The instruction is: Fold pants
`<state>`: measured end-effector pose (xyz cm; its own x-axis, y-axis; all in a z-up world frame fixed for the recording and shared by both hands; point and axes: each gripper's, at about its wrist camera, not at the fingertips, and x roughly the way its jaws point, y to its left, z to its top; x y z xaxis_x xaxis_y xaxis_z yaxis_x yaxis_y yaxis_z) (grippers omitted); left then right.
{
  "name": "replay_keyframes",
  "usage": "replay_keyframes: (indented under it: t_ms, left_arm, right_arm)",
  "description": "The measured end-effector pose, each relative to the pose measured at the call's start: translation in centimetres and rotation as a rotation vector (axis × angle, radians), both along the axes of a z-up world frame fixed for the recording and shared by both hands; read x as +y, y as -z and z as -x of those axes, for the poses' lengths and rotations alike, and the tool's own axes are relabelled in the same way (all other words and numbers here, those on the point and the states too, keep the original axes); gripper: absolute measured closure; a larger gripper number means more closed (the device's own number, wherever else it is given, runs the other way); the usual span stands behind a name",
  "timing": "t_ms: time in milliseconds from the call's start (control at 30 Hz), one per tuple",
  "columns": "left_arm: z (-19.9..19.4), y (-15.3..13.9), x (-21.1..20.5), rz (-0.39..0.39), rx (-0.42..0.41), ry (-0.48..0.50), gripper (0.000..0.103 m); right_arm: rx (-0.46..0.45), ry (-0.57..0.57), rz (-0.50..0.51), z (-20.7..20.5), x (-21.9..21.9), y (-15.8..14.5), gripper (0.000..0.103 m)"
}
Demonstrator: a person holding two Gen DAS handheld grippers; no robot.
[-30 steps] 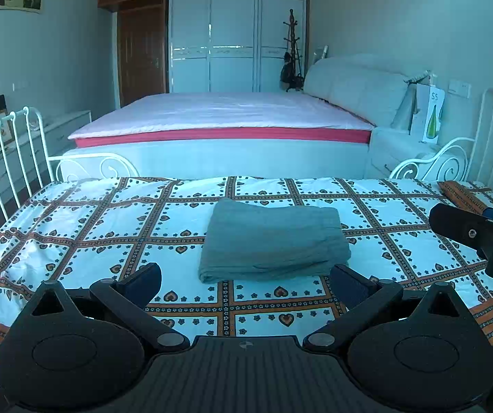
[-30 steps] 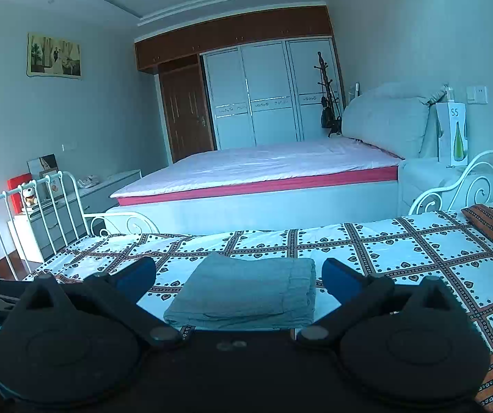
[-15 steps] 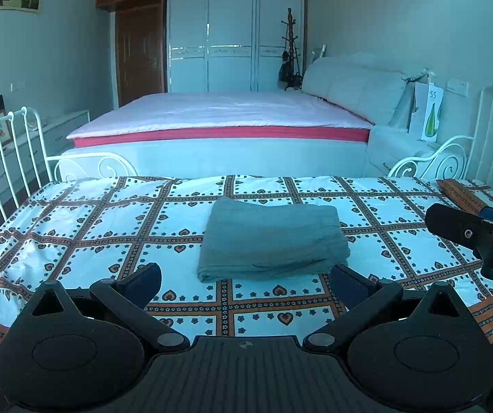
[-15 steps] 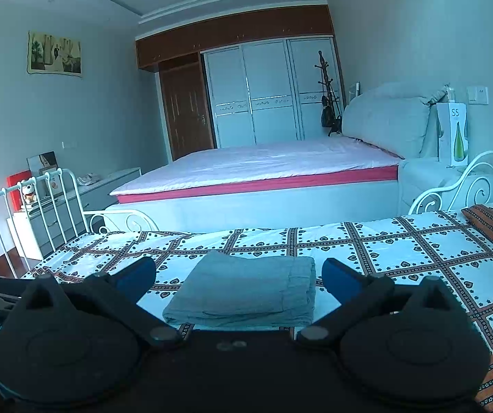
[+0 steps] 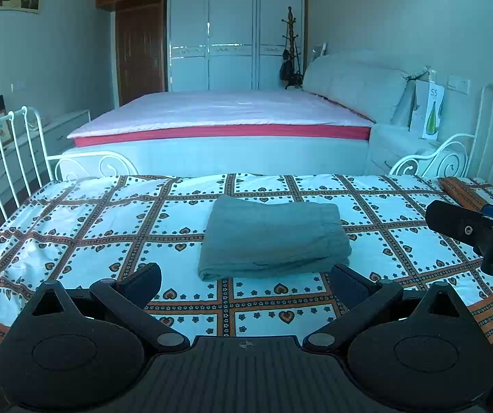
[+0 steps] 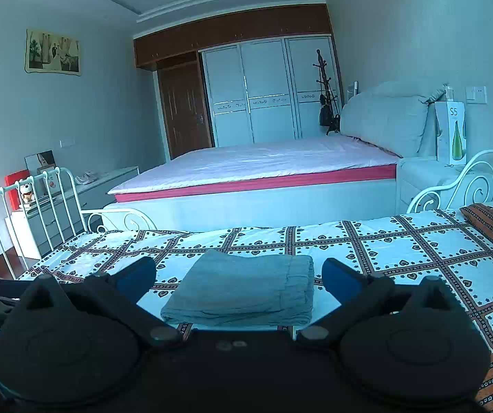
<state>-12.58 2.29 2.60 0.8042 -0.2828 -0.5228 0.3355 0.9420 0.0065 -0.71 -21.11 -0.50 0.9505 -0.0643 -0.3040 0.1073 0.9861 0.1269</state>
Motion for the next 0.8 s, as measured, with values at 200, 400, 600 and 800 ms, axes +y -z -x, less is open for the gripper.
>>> replay_keyframes:
  t_ms: [200,400,600,800]
  left_arm:
    - [-0.05,0.06,-0.12,-0.002,0.000,0.002,0.000]
    - [-0.01,0.12,-0.24,-0.002,-0.001,0.002,0.000]
    - [-0.24,0.26,-0.47,-0.003,0.000,0.007,0.000]
    - [-0.46,0.63,-0.68,0.002,-0.008,0.024,0.000]
  right_arm:
    - [0.002,0.001,0.001,-0.02,0.10,0.00,0.006]
    - [0.004,0.000,0.002,-0.12,0.02,0.10,0.006]
    - [0.004,-0.001,0.001,-0.14,0.02,0.13,0.006]
    - [0.013,-0.003,0.003,-0.23,0.17,0.47,0.006]
